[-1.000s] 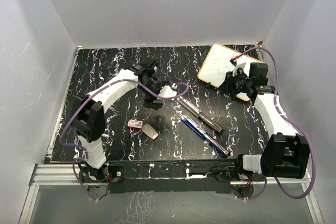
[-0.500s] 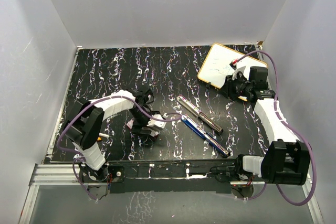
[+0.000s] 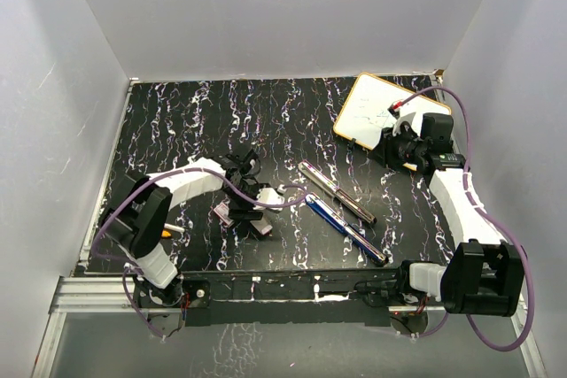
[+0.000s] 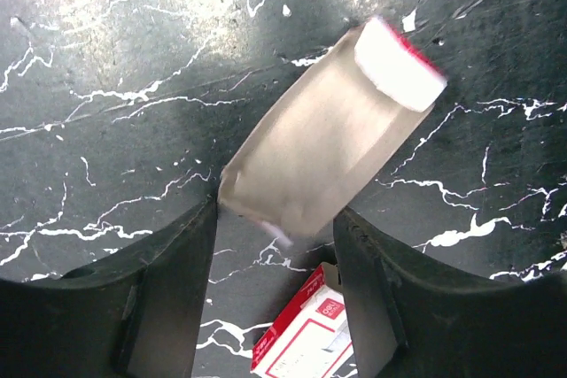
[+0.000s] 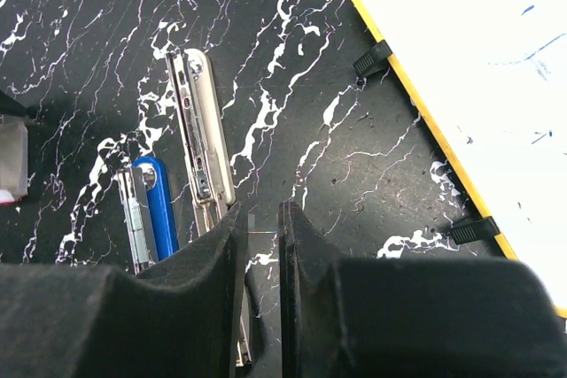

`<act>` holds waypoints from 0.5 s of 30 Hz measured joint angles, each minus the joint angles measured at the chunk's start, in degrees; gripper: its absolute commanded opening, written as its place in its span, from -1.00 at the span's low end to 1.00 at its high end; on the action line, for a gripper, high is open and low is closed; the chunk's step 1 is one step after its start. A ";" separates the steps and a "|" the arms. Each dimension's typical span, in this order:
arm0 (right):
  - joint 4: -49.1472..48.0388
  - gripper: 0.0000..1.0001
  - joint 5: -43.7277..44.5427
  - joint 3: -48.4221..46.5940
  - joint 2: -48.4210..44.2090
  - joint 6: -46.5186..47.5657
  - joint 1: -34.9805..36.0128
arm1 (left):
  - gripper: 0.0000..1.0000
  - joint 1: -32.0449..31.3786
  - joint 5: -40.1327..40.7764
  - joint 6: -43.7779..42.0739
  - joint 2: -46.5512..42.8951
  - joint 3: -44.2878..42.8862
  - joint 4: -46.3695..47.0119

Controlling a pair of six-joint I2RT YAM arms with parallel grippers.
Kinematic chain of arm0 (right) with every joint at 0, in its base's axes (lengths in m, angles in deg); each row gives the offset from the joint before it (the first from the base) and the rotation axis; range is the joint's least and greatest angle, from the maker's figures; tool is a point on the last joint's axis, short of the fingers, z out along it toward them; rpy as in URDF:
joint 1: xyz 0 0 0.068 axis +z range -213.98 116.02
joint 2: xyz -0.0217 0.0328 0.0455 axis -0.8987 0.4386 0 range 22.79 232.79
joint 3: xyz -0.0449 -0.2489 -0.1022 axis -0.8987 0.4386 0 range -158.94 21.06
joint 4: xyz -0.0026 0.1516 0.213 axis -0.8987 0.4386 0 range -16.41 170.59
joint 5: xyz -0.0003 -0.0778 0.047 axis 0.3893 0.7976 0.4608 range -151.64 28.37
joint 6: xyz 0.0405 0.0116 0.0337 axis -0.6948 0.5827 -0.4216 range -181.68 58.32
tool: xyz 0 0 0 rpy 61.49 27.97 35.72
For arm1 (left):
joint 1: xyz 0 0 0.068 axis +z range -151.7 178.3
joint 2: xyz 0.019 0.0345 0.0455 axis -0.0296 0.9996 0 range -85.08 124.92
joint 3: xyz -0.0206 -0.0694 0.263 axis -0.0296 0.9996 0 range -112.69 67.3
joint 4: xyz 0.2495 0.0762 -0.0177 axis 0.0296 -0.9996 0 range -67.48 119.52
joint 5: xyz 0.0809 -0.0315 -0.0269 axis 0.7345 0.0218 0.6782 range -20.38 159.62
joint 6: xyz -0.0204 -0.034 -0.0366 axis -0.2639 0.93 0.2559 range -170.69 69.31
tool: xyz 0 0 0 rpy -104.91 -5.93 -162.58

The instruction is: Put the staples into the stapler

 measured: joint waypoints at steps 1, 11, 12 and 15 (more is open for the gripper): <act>0.00 -0.61 0.00 0.00 0.02 0.13 0.00 | 0.00 0.02 0.96 0.92 -0.57 0.70 0.90; -0.31 -0.61 -1.60 -0.33 4.44 2.47 3.56 | -0.12 7.02 4.79 6.29 -3.17 3.13 4.76; -0.33 -0.61 -1.46 -0.55 5.31 2.60 4.85 | -0.10 7.58 4.81 6.67 -3.39 3.34 4.90; -0.70 -0.61 -0.48 -2.01 7.96 3.02 9.42 | -0.04 8.17 4.59 7.32 -4.28 3.72 4.57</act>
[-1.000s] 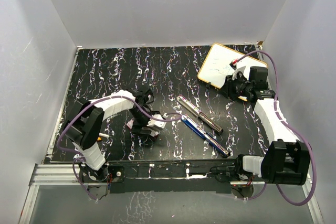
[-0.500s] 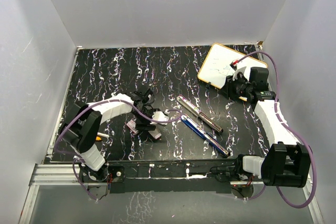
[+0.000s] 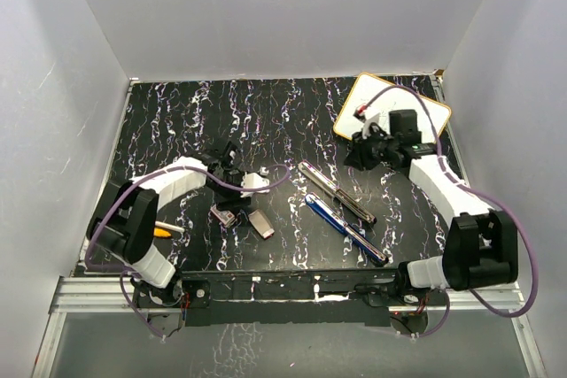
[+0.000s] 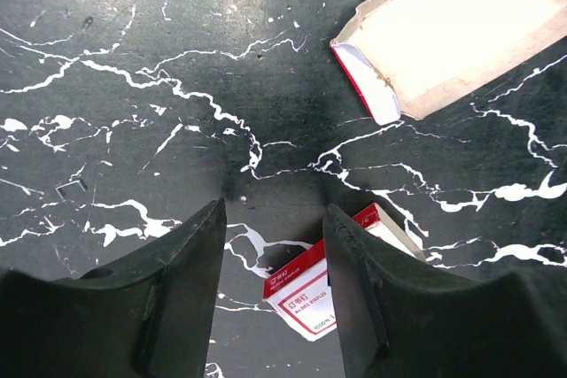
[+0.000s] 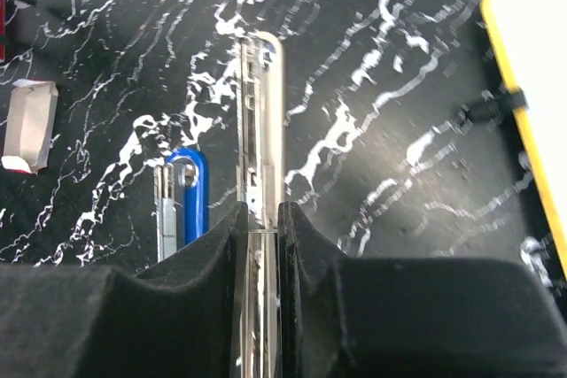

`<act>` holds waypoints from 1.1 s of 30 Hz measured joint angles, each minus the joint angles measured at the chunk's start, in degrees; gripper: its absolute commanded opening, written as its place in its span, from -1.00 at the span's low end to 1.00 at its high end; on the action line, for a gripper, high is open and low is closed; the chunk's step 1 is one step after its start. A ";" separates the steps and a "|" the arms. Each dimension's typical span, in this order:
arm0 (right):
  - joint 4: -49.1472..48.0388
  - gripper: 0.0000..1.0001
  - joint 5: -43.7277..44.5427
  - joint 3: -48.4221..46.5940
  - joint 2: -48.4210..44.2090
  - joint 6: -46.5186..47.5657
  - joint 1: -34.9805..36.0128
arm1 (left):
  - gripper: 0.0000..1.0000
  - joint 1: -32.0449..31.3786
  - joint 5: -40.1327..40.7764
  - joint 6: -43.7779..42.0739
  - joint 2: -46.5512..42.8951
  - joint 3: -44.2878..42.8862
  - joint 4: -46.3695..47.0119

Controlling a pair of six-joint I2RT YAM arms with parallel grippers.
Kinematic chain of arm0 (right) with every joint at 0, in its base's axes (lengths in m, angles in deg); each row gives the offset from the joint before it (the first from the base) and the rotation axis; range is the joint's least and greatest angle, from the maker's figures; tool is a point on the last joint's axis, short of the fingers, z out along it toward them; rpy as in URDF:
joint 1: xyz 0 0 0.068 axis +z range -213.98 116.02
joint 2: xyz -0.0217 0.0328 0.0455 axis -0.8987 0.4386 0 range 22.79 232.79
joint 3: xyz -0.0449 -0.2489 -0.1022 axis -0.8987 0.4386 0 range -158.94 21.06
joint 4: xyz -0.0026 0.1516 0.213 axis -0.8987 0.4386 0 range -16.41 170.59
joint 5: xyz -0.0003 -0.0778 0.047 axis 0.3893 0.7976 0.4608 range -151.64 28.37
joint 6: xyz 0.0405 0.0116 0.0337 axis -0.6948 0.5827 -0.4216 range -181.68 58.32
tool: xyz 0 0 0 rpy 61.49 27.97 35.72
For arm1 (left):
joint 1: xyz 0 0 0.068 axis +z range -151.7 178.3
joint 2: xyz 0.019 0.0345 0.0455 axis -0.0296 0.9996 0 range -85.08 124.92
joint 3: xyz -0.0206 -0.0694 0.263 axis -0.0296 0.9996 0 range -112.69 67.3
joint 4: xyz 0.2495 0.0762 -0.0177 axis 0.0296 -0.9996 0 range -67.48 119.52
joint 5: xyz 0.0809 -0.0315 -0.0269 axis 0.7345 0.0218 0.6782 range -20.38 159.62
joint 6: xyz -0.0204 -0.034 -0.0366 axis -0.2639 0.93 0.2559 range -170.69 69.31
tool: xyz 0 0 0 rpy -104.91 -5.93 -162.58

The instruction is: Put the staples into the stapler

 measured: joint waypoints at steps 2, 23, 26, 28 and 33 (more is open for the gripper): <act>-0.42 -0.61 1.25 -1.20 1.60 0.52 3.52 | -0.01 0.79 -1.03 0.61 -0.90 0.00 -0.17; 4.94 -0.63 23.85 -23.02 23.91 2.08 24.65 | 0.31 17.99 -10.75 17.11 -2.40 -12.15 0.76; 7.15 -0.63 26.27 -24.92 26.03 2.01 25.64 | 0.37 19.06 -10.58 19.41 -2.40 -13.11 1.16; 8.72 -0.63 27.82 -25.66 26.75 1.97 25.94 | 0.40 19.39 -10.32 20.46 -2.40 -13.55 1.44; 11.80 -0.64 30.86 -27.76 28.65 1.18 26.32 | 0.44 19.69 -9.94 22.47 -2.40 -13.92 1.84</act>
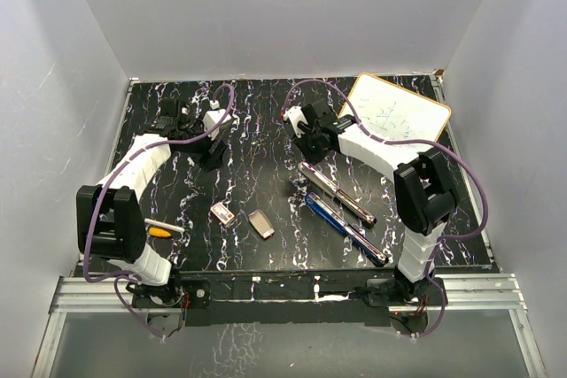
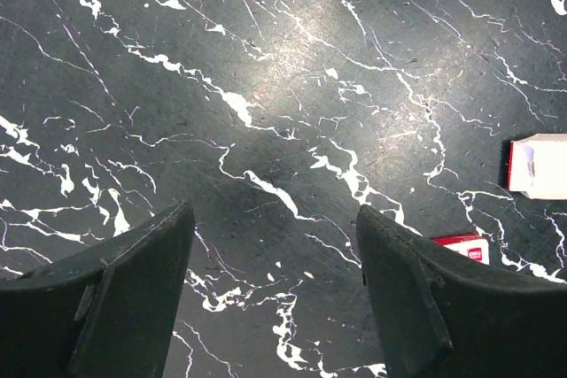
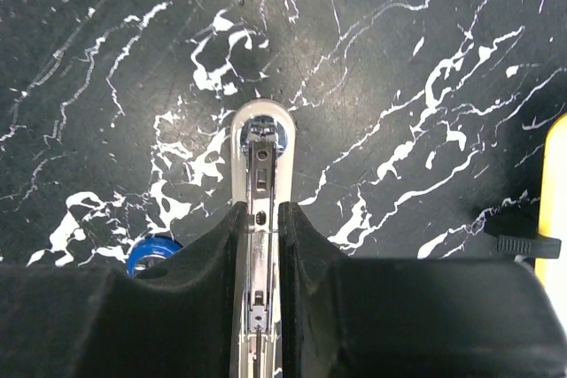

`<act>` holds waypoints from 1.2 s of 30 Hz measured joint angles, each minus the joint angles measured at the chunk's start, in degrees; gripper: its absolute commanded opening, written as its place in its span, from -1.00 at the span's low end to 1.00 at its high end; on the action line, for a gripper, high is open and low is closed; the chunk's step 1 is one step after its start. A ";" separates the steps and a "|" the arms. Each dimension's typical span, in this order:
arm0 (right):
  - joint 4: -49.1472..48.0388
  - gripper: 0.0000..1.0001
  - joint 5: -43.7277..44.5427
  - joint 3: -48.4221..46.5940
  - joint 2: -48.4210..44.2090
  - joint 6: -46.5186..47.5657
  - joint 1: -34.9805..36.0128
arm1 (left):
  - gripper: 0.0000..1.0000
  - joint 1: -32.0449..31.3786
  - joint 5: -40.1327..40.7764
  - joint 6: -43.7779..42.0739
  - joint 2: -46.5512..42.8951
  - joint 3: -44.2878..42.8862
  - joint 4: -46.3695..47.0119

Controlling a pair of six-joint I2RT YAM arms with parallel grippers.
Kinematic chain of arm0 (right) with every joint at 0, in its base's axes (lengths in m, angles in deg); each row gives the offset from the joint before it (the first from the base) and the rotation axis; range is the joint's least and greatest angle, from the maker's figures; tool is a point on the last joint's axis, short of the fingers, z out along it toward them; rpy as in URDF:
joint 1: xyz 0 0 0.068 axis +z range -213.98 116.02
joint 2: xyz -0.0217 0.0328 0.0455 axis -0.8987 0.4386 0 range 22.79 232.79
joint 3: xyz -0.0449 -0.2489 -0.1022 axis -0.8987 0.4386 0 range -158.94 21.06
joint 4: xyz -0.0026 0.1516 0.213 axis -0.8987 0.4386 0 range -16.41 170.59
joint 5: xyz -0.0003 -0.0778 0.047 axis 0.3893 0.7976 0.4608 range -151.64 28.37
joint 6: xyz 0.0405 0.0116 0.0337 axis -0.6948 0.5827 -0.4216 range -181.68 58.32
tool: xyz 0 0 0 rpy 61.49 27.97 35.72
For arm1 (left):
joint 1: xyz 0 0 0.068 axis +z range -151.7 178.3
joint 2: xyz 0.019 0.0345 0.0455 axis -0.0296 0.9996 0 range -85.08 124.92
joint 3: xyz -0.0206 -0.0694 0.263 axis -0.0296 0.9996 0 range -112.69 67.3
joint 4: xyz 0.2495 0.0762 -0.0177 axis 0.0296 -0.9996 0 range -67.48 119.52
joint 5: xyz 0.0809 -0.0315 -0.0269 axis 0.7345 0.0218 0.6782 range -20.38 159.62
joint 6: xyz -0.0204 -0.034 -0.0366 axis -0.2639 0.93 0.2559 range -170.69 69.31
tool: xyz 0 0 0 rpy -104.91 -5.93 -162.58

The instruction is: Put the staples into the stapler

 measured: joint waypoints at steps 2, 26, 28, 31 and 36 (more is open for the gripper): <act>0.70 -0.63 0.74 -0.11 0.35 -0.09 0.02 | 0.45 0.00 0.04 0.46 0.00 0.00 0.02; 6.08 -0.64 2.25 -3.37 2.23 -1.77 0.22 | 0.46 0.00 0.44 1.51 0.00 0.00 1.07; 6.34 -0.64 2.25 -3.93 2.43 -2.01 0.28 | 0.46 0.00 0.46 1.51 0.00 0.00 1.07; 6.49 -0.64 2.36 -4.48 2.82 -2.49 0.50 | 0.46 0.00 0.50 1.51 0.00 0.00 1.07; 7.30 -0.64 2.54 -4.57 3.93 -3.06 0.59 | 0.46 0.00 0.61 1.51 0.00 0.00 1.07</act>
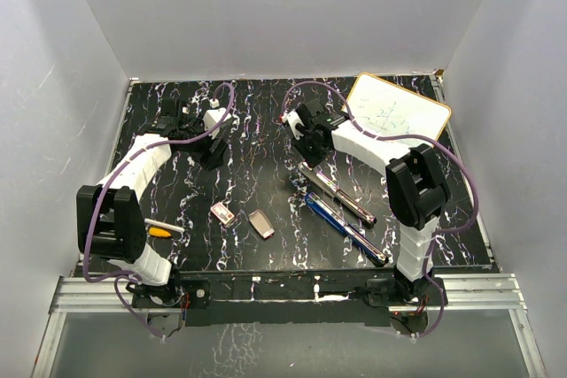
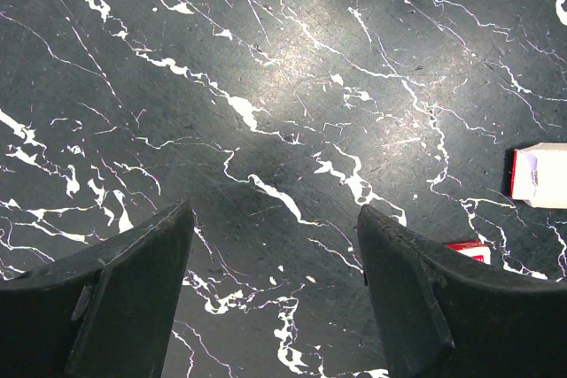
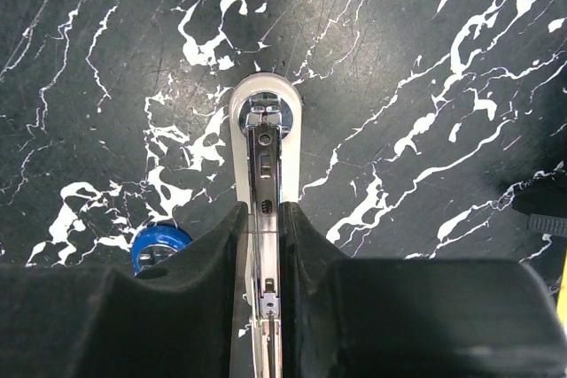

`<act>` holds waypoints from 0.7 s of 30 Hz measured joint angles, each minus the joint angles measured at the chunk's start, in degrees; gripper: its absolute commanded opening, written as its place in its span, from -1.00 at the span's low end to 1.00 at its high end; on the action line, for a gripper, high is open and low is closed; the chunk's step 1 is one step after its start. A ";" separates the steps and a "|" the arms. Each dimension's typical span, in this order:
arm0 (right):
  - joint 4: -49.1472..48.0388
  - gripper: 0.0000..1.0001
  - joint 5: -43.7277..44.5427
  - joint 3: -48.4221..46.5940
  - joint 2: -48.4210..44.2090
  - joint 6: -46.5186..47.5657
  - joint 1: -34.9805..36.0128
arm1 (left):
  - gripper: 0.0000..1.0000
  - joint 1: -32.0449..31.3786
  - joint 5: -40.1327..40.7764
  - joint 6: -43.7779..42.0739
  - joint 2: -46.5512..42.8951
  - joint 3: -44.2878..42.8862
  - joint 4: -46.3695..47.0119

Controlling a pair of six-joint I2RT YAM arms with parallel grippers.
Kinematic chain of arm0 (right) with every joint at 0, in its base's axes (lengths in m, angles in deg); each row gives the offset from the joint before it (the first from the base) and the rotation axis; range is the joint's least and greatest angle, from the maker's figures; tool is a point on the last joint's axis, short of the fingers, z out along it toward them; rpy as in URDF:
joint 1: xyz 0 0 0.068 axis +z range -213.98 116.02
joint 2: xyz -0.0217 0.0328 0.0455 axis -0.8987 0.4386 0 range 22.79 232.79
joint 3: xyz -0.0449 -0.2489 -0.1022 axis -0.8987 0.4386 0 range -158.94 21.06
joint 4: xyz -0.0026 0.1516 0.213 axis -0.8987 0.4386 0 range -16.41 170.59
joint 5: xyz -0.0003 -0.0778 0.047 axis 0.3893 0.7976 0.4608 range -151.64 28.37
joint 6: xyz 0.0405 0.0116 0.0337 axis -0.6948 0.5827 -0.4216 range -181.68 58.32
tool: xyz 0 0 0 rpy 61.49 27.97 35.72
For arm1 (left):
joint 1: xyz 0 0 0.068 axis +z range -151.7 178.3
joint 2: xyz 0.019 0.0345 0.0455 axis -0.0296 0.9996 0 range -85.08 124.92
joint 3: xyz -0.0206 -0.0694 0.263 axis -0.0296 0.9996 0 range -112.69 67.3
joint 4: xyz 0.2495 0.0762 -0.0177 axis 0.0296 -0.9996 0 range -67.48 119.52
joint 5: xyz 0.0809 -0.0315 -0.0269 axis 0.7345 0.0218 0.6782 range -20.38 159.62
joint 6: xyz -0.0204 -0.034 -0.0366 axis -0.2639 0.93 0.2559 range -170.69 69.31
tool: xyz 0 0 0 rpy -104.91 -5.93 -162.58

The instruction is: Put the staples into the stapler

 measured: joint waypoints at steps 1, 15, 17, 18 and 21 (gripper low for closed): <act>0.09 -0.64 0.13 -0.02 0.35 0.02 0.00 | 0.46 0.00 0.02 0.00 0.00 0.00 0.00; 0.37 -0.63 0.79 -0.04 1.42 -0.20 0.04 | 0.46 0.00 0.04 0.00 0.00 0.00 -0.02; 0.39 -0.62 0.92 -0.13 1.77 -0.20 0.07 | 0.46 0.00 0.04 0.00 0.00 0.00 -0.02; 0.46 -0.62 0.98 -0.26 1.88 -0.22 0.07 | 0.46 0.00 0.04 0.00 0.00 0.00 -0.02; 0.66 -0.59 1.05 -0.48 1.97 -0.26 0.11 | 0.47 0.00 0.04 0.02 0.00 0.00 -0.04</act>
